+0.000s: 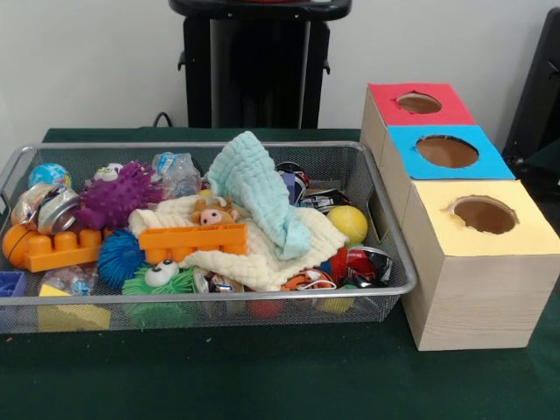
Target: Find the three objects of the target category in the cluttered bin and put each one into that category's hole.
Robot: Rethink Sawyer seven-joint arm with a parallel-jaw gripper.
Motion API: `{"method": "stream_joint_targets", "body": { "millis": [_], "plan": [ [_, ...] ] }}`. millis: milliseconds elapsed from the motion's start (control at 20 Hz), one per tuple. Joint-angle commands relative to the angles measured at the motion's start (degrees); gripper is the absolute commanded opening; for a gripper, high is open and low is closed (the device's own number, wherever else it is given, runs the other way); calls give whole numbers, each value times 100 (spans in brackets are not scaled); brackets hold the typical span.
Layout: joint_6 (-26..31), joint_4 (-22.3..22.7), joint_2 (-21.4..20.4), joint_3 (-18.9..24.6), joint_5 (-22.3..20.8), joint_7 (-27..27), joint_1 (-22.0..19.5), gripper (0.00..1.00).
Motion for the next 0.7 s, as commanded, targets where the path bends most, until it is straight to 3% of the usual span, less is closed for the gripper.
{"method": "stream_joint_targets", "body": {
  "millis": [50, 300, 700],
  "plan": [
    [963, -913, 540, 896, -1041, -2290, -50, 0],
    [1283, -1267, 660, 1589, -1886, -2596, -120, 0],
    [1791, -1690, 838, 3642, -4026, -3283, -398, 0]
  ]
}}
